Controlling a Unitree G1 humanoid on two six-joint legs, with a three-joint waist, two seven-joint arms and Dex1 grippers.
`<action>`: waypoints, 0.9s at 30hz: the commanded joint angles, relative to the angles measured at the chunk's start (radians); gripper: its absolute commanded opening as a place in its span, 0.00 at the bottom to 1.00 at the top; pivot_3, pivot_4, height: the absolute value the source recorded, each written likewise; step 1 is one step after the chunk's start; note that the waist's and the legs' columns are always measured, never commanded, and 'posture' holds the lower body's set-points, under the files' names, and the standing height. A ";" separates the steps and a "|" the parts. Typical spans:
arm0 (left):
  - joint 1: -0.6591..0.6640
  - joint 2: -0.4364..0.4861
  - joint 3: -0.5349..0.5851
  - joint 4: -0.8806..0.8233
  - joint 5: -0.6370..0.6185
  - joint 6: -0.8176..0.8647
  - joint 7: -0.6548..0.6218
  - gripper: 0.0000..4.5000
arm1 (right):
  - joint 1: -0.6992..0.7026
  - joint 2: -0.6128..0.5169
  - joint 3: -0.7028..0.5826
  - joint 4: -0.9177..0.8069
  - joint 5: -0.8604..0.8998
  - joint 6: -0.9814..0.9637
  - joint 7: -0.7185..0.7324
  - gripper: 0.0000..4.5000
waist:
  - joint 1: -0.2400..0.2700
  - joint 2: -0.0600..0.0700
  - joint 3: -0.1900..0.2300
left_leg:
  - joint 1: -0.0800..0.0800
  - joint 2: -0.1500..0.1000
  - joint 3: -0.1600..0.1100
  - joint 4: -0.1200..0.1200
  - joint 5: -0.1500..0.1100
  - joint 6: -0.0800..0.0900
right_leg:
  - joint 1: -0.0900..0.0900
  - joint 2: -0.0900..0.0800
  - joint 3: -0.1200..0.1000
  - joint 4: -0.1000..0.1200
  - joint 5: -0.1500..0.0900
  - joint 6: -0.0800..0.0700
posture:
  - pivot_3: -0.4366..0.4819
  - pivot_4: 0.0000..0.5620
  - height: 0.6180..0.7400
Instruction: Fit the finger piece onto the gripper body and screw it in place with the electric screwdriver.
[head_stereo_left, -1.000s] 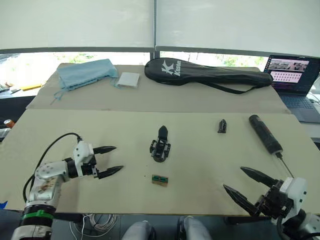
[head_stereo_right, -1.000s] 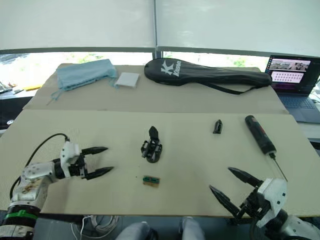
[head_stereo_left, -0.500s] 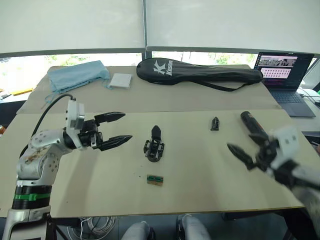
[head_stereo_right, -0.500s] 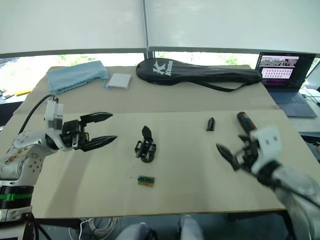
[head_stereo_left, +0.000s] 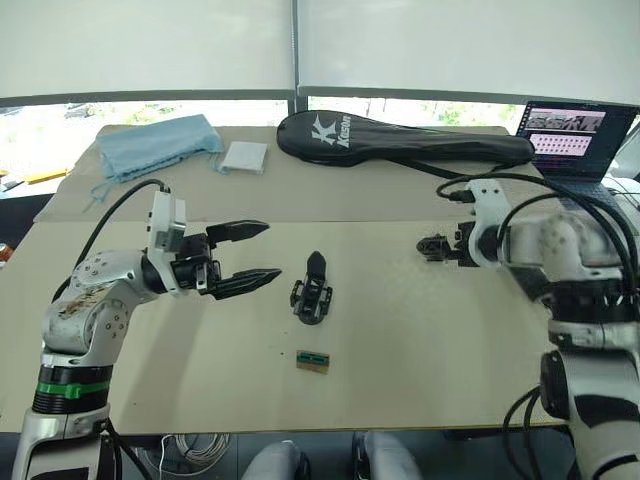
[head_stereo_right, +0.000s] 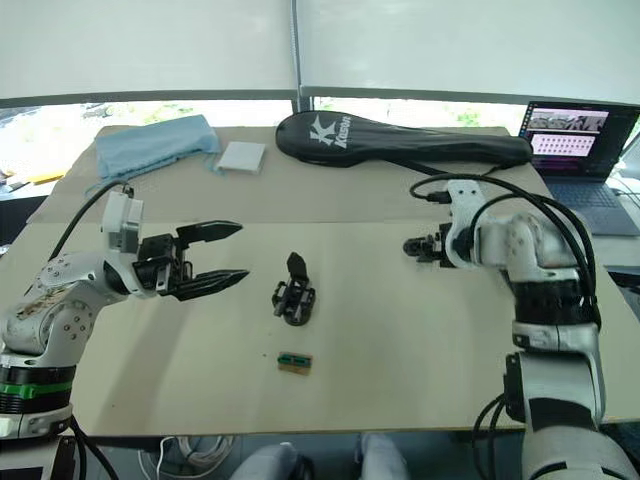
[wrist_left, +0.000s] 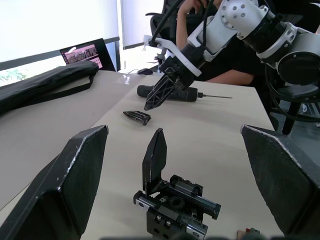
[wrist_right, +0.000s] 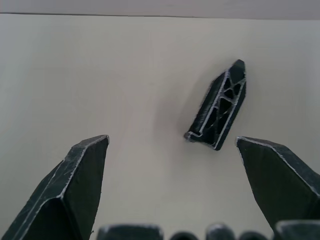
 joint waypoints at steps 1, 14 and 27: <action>0.007 -0.002 0.014 -0.046 -0.020 0.009 0.014 1.00 | -0.108 0.025 -0.002 0.235 -0.097 -0.122 -0.010 1.00 | -0.004 0.000 0.000 | 0.000 -0.001 0.000 0.000 0.000 0.000 | 0.000 0.002 0.000 0.000 0.000 0.000 | 0.48 0.27 1.00; 0.044 -0.009 0.042 -0.094 -0.048 0.033 0.056 1.00 | -0.281 0.144 -0.013 0.660 -0.234 -0.300 0.031 1.00 | -0.045 0.002 0.001 | 0.003 0.002 -0.002 -0.004 0.006 -0.012 | 0.003 0.002 -0.012 0.001 0.000 -0.006 | 0.48 0.27 1.00; 0.070 -0.014 0.046 -0.122 -0.064 0.036 0.087 1.00 | -0.281 0.215 0.001 0.736 -0.335 -0.406 0.047 0.66 | -0.047 0.002 0.001 | 0.010 0.004 -0.004 -0.005 0.009 -0.016 | 0.005 0.001 -0.001 0.006 -0.001 -0.010 | 0.48 0.27 1.00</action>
